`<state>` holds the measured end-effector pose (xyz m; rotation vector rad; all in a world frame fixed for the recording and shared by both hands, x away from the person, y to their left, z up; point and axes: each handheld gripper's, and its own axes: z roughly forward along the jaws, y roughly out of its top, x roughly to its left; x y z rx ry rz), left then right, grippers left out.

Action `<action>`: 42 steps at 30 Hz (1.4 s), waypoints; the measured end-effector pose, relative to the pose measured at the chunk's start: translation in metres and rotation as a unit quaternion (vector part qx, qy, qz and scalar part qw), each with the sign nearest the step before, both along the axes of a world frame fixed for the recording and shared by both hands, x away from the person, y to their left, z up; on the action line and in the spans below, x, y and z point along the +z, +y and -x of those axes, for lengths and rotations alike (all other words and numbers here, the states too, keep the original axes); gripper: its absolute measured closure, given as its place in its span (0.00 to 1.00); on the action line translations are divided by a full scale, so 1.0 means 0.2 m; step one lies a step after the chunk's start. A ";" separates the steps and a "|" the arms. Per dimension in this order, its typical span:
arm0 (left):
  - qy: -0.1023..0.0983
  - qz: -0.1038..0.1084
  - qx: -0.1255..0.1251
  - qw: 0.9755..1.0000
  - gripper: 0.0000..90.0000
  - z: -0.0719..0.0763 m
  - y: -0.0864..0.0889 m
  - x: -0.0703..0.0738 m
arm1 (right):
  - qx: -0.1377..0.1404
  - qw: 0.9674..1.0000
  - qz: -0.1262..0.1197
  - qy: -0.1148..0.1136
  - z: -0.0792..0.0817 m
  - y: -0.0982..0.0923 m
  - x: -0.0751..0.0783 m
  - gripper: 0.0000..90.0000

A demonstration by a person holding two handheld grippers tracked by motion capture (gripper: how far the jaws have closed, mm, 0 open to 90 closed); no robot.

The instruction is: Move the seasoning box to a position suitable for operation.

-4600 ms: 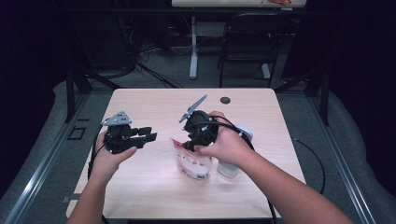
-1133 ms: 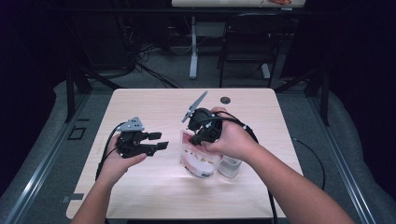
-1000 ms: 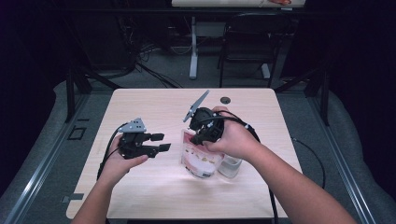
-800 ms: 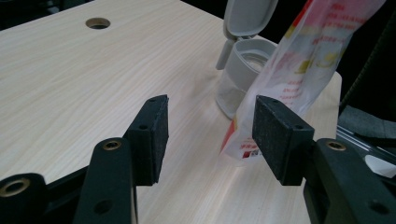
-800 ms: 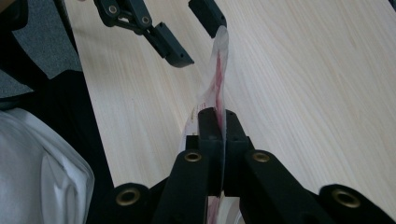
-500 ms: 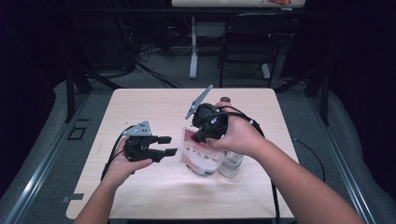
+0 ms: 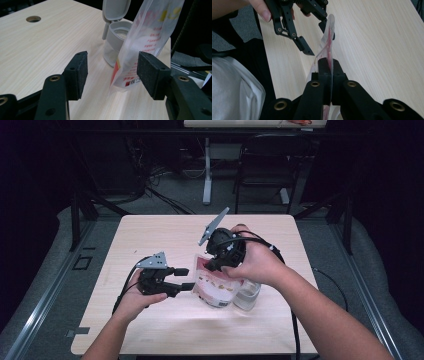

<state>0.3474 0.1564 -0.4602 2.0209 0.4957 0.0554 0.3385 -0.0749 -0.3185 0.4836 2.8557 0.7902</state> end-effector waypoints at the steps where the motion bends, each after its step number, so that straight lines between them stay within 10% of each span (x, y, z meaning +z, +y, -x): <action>1: -0.001 -0.004 -0.002 1.000 0.46 0.00 0.00 0.00 | 0.000 1.000 -0.001 -0.001 0.00 0.00 0.00 1.00; 42: 0.021 -0.010 -0.057 0.998 0.27 0.01 -0.15 -0.15 | 0.027 1.000 -0.009 -0.011 0.02 0.04 0.03 1.00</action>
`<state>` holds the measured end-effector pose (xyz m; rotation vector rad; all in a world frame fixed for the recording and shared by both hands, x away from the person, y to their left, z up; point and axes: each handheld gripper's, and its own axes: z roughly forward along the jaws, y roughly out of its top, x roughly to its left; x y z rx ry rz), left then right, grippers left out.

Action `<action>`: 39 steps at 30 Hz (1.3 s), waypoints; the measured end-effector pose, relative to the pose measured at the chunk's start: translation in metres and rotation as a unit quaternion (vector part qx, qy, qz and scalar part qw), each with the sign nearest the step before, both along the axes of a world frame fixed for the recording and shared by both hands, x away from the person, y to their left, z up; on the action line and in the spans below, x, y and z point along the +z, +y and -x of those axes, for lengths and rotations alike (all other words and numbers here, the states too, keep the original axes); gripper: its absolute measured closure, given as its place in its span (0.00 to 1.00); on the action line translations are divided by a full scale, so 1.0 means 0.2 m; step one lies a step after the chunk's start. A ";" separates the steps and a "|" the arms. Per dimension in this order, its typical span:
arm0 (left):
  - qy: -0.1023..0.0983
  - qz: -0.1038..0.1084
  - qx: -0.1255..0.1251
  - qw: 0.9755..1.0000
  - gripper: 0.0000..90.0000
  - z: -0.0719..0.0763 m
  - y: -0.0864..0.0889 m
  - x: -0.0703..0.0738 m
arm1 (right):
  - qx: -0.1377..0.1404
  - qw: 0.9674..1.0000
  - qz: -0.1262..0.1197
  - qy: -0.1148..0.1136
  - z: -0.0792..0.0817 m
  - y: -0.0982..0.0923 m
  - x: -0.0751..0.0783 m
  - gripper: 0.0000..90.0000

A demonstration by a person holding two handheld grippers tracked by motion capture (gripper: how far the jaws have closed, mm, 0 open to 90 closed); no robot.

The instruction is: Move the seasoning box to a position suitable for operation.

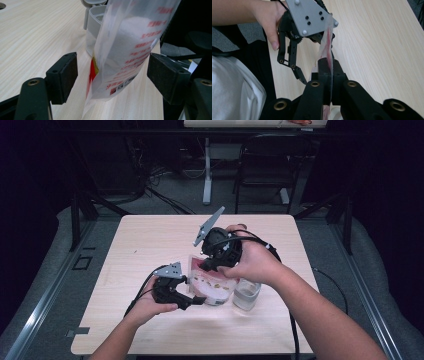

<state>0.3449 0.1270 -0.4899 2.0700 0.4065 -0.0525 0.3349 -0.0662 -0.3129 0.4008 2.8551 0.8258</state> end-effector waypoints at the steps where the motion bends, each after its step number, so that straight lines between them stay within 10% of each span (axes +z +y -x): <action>1: 0.000 0.000 -0.001 1.000 0.27 0.00 0.00 0.00 | 0.002 1.000 -0.001 0.001 0.00 0.00 0.00 1.00; 39: 0.000 0.005 -0.024 1.000 0.53 0.01 -0.02 -0.07 | 0.023 1.000 -0.007 0.001 0.02 0.02 0.01 1.00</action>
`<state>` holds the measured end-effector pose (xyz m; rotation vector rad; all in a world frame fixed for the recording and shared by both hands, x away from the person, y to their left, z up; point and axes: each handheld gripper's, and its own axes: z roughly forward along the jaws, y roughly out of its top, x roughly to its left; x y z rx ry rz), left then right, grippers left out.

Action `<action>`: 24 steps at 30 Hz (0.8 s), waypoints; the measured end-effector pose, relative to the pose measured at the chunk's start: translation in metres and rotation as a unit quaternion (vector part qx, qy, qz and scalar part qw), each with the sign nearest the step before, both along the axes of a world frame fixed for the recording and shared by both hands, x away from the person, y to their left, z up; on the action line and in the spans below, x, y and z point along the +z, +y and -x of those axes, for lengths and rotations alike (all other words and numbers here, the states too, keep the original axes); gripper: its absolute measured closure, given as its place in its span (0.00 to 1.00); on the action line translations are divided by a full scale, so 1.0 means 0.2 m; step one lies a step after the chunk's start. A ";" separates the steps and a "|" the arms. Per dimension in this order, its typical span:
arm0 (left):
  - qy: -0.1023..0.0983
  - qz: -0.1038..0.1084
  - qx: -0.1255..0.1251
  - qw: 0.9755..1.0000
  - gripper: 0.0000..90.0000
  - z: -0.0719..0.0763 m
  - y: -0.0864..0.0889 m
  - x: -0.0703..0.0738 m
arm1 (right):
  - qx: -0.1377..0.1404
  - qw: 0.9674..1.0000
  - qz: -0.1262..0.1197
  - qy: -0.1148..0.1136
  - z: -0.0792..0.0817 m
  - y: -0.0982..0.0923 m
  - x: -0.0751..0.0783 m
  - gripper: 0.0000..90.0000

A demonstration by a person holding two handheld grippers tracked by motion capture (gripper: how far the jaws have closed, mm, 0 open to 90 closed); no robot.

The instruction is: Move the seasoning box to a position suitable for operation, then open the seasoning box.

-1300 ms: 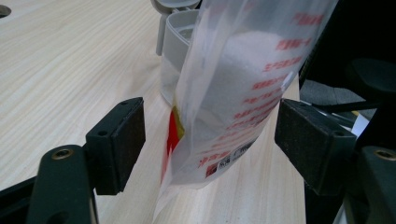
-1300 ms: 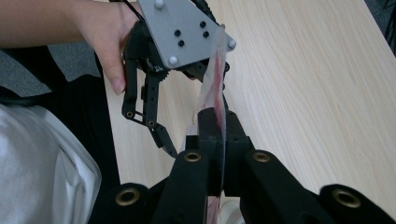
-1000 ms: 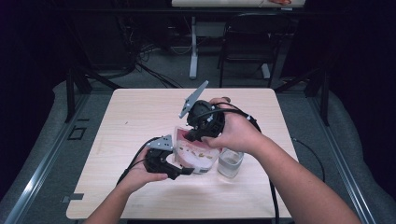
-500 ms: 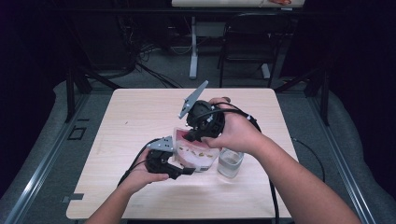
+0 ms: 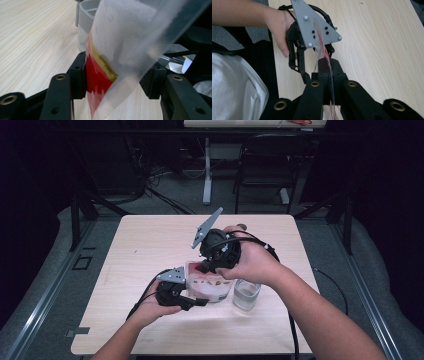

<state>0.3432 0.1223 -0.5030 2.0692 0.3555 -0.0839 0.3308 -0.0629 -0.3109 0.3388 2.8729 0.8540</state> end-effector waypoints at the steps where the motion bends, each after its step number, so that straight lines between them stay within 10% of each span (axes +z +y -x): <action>1: -0.001 -0.001 0.002 1.000 0.54 0.00 0.00 0.00 | 0.001 1.000 0.000 0.001 0.00 0.00 0.00 1.00; 24: 0.009 -0.043 0.003 0.999 0.65 0.01 0.01 0.04 | -0.009 1.000 -0.014 0.009 -0.02 -0.07 -0.02 0.98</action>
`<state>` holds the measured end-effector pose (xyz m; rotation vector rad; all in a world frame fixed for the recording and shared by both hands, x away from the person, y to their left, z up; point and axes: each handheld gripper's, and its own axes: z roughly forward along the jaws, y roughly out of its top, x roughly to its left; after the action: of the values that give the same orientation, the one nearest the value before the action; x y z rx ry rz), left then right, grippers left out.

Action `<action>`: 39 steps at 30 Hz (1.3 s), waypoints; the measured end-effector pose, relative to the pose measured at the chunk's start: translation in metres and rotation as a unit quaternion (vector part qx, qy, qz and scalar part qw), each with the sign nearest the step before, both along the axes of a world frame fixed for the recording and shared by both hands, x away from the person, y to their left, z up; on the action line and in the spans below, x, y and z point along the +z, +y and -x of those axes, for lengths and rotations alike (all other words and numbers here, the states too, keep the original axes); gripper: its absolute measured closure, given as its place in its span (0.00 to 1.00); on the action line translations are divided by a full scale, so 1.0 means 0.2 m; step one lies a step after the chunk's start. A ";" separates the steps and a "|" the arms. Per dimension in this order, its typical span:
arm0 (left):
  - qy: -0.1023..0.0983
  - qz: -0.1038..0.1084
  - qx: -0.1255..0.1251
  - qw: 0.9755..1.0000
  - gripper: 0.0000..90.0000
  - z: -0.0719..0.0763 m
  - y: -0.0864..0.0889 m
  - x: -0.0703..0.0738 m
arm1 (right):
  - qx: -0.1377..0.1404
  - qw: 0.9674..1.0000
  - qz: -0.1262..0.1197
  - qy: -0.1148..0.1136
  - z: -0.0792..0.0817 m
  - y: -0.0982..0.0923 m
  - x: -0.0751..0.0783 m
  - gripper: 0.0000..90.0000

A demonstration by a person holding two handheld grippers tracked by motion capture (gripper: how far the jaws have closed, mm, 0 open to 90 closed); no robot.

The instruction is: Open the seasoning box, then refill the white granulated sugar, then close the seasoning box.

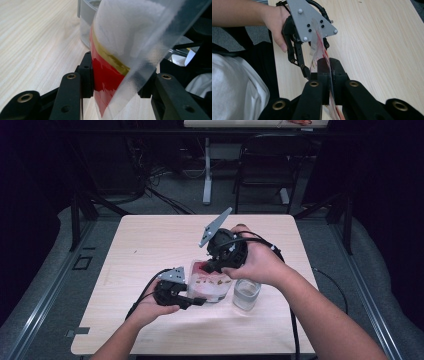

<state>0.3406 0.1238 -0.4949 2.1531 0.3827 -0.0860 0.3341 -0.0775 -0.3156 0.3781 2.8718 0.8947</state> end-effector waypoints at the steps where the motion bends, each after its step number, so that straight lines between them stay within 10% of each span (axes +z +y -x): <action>1: 0.002 -0.002 0.000 1.000 0.65 0.00 0.00 0.00 | 0.000 1.000 0.000 0.000 0.00 -0.01 0.00 0.98; 39: -0.009 -0.041 0.013 0.999 0.68 -0.02 0.07 0.03 | -0.041 0.999 -0.019 0.004 -0.04 -0.15 -0.08 0.98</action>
<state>0.3439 0.1385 -0.4883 2.2284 0.4093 -0.0357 0.3429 -0.1080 -0.3322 0.5003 2.8280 0.9368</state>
